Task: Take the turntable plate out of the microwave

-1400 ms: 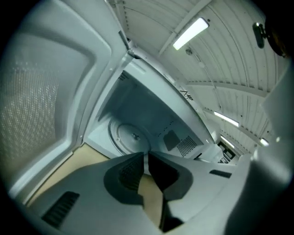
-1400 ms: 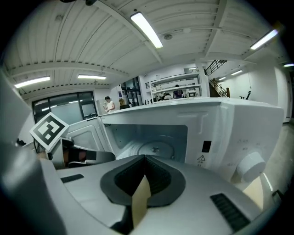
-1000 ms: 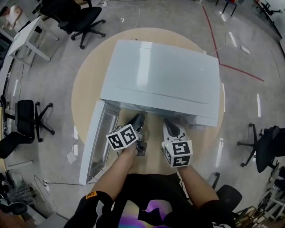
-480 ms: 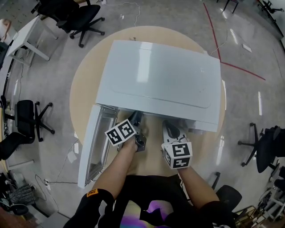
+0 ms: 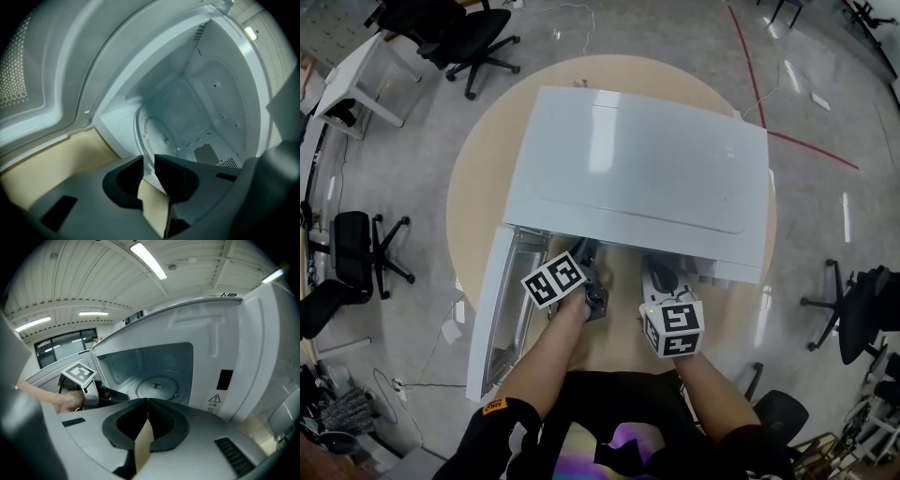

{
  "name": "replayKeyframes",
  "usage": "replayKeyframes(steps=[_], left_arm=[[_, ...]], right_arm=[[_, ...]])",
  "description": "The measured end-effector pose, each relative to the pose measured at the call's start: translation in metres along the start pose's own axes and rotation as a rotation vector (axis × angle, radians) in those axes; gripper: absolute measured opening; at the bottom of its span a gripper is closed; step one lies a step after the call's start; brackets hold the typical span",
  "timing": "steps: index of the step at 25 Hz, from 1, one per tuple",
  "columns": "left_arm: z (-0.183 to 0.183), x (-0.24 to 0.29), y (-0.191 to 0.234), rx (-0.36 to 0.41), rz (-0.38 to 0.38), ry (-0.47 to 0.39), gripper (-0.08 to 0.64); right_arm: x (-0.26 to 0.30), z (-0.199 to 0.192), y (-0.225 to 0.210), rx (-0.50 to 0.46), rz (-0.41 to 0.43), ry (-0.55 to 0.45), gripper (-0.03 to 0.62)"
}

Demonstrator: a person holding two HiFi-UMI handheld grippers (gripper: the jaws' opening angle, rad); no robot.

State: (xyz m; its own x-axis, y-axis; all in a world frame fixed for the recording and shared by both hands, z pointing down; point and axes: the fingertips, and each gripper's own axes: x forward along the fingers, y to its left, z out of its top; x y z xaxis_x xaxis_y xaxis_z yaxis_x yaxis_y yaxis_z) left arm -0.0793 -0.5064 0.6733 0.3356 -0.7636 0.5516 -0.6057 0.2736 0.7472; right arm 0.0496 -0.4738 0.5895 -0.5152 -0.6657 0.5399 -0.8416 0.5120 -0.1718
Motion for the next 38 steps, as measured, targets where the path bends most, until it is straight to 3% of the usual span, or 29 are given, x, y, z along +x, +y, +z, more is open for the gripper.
replayKeyframes(steps=[21,25,31,38], left_arm=[[0.004,0.000,0.004,-0.107,-0.021,-0.013,0.075],[0.006,-0.001,0.002,-0.121,-0.025,-0.016,0.071],[0.004,-0.001,-0.003,-0.119,-0.044,-0.017,0.071],[0.006,-0.001,-0.008,-0.109,-0.049,-0.013,0.064]], right_arm=[[0.010,-0.009,0.006,0.000,-0.009,0.017,0.017],[0.023,-0.019,0.014,-0.023,0.034,0.052,0.017],[0.046,-0.037,0.022,0.159,0.124,0.084,0.018],[0.068,-0.045,0.015,0.506,0.169,0.060,0.020]])
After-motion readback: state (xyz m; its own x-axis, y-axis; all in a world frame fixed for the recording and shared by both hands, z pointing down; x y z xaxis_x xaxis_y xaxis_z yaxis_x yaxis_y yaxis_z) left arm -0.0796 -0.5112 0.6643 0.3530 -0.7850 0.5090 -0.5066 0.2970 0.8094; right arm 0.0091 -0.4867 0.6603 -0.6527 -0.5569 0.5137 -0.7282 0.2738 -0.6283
